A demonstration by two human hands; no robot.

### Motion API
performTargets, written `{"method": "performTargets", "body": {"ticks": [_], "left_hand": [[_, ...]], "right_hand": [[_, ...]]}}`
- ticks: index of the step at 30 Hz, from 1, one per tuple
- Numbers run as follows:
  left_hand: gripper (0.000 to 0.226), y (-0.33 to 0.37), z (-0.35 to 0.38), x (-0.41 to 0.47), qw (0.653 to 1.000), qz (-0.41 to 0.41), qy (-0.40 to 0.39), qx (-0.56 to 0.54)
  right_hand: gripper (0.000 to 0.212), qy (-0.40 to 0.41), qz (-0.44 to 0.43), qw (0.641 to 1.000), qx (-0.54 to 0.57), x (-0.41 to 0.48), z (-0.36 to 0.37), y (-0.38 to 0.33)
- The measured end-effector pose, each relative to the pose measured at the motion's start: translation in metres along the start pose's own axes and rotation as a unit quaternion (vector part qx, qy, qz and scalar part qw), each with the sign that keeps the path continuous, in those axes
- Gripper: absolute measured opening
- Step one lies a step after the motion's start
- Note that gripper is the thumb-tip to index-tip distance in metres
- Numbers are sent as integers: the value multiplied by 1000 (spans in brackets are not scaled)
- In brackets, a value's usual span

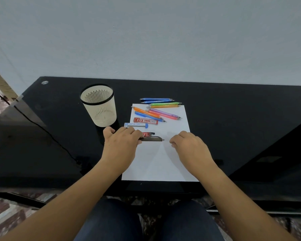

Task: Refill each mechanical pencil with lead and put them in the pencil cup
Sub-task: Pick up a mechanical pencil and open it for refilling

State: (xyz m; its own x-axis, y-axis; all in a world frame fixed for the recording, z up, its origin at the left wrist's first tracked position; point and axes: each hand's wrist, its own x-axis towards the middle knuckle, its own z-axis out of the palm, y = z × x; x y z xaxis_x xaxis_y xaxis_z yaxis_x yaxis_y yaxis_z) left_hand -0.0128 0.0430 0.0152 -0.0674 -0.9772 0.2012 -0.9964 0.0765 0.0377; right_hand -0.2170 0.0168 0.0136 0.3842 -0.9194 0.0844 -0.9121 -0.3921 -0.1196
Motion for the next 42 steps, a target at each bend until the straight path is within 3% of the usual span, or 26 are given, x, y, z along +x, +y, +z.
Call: {"method": "performTargets", "body": {"ticks": [8,22,42], "left_hand": [[27,0,0,0,1000,1,6,0],[13,-2,5,1,998,41,45,-34],[17,-4,3,0,992,84,73,-61]], "right_hand": [[28,62,-6,997,34,2,1,-5],[24,47,5,992,120,-3,-11,-11],[12,35,30,980,196,-7,-16,-8]]}}
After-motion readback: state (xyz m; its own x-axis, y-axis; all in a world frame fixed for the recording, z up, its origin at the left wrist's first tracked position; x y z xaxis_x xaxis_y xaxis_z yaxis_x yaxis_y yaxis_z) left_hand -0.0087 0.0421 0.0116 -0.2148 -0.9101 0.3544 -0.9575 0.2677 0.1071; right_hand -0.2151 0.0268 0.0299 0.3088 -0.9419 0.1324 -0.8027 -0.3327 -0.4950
